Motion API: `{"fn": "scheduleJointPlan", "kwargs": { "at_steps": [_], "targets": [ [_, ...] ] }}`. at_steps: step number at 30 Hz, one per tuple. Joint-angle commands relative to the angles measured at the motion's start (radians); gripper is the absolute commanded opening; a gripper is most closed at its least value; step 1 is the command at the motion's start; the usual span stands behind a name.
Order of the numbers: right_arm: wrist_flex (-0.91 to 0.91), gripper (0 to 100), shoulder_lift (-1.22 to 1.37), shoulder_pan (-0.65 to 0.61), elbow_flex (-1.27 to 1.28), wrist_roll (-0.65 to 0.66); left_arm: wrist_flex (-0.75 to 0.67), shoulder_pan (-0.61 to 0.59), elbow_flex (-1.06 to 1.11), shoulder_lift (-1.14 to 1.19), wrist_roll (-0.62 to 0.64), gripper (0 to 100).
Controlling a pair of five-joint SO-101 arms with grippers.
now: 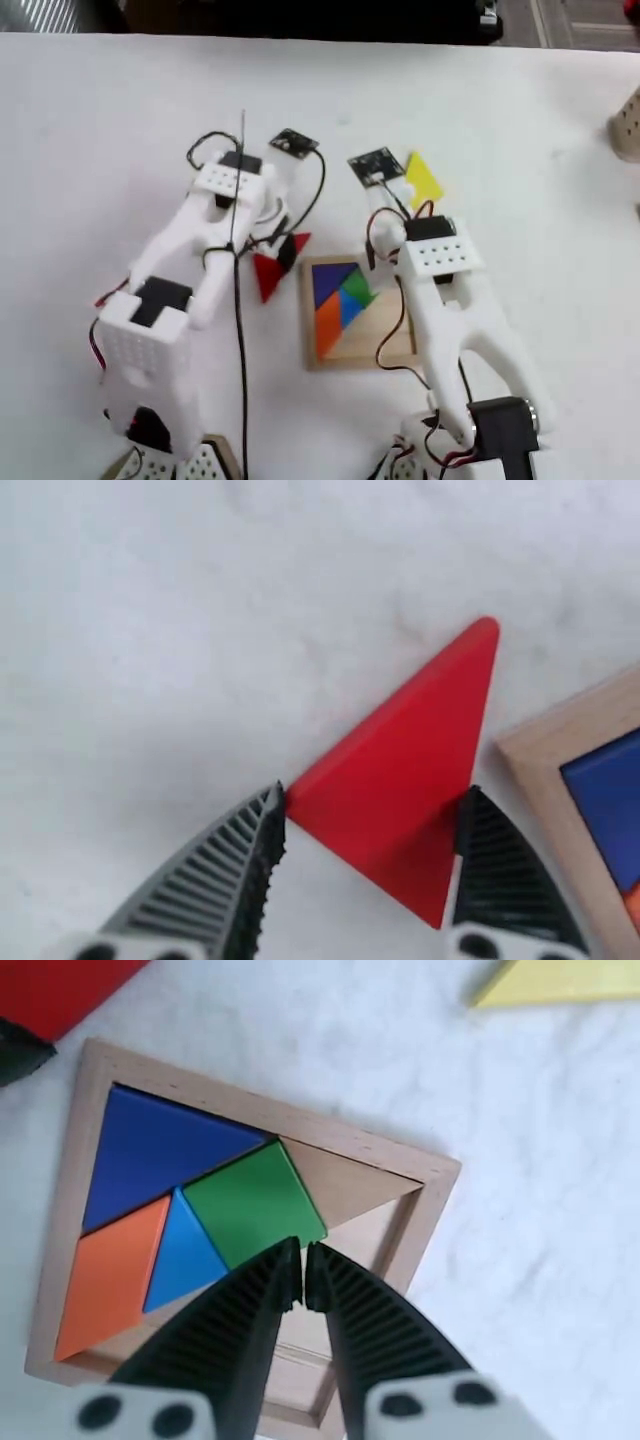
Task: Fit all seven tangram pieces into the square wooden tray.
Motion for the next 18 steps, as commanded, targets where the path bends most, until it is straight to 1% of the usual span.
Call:
{"fn": "scheduleJointPlan", "kwargs": {
  "at_steps": [1,12,16,18],
  "targets": [
    [-0.018,1.7,-0.045,0.008,-0.008,0.011,0.012,0.024,-0.046,-0.012,0.015,21],
    [-0.018,1.7,-0.045,0.008,-0.009,0.011,0.092,0.041,-0.066,-0.079,0.018,21],
    [-0.019,1.7,-0.045,0.008,-0.011,0.011,0.106,0.065,-0.066,-0.088,0.112,21],
    [-0.019,1.7,-0.045,0.008,-0.011,0.011,0.121,0.085,-0.069,-0.088,0.133,21]
  ]
}}
